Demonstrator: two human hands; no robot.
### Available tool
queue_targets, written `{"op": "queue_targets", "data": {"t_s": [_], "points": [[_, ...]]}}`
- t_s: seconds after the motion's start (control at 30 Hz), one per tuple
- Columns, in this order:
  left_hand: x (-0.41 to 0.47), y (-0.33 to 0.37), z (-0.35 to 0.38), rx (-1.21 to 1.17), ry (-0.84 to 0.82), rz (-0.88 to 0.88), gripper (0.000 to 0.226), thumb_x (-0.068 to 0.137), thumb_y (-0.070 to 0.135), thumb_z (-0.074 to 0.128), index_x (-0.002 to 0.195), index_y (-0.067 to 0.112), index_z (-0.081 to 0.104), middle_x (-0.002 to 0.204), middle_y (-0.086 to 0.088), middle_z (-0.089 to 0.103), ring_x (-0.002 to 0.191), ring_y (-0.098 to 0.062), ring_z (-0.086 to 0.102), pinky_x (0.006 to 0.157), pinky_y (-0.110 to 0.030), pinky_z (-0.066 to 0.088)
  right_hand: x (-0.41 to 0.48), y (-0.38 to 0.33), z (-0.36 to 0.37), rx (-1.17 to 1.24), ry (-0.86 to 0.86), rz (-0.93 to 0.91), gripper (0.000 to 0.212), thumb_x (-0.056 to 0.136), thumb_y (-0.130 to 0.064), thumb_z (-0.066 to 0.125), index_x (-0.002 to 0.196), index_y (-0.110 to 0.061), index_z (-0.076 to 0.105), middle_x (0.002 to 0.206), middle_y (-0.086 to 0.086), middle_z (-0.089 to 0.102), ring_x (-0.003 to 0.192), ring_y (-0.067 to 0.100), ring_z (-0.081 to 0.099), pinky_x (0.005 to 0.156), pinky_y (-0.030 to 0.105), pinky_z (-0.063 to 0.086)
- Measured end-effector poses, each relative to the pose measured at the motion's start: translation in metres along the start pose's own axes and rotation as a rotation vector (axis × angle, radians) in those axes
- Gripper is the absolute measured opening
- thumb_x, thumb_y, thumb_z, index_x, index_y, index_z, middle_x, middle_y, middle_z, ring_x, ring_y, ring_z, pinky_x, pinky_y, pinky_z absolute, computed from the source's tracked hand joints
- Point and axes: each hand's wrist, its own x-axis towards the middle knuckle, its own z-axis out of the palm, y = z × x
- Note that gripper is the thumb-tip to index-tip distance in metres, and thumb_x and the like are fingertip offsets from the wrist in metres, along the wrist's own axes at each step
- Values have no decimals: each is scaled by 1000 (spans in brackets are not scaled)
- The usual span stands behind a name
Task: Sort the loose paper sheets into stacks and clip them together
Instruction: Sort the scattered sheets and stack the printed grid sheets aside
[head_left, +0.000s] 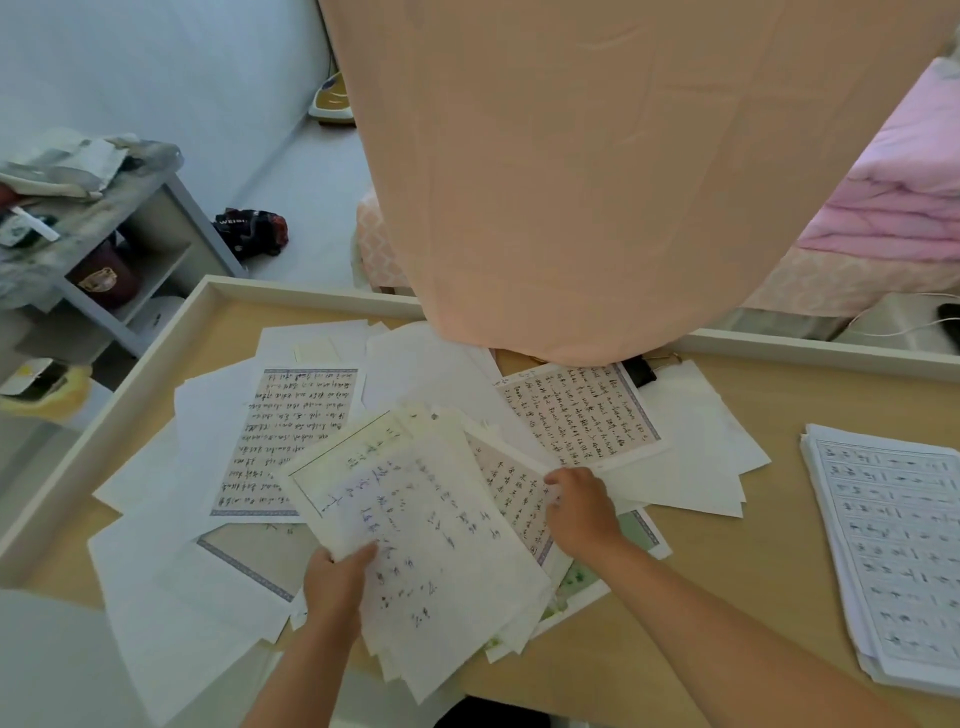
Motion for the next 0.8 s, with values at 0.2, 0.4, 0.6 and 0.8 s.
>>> {"op": "queue_targets", "data": {"t_s": [0.2, 0.4, 0.6, 0.8], "points": [[18, 10, -3, 92, -85, 6, 42, 88, 11, 72, 125, 5, 53, 115, -16, 65, 94, -36, 64, 82, -49, 54, 41, -38, 0, -55, -71, -89, 58, 87, -18, 66, 140, -23, 43, 138, 3, 44, 127, 23, 38, 97, 38, 46], [28, 14, 10, 162, -29, 45, 44, 91, 11, 68, 131, 5, 51, 122, -15, 61, 109, -39, 60, 92, -52, 51, 56, -53, 20, -264, -212, 49, 57, 76, -28, 77, 120, -20, 41, 107, -2, 61, 94, 20, 62, 84, 38, 54], [33, 33, 33, 151, -61, 86, 47, 92, 9, 66, 135, 11, 46, 122, -11, 59, 108, -35, 59, 91, -52, 53, 65, -40, -4, 221, -140, 142, 23, 97, -28, 56, 117, -19, 64, 99, -3, 69, 82, 16, 67, 58, 25, 49], [22, 57, 74, 322, -310, 80, 37, 94, 6, 60, 122, 19, 39, 121, -8, 55, 103, -28, 56, 80, -39, 51, 55, 2, -35, 687, -334, 281, 37, 89, -19, 72, 125, -19, 62, 114, -1, 71, 101, 14, 65, 78, 24, 53]]}}
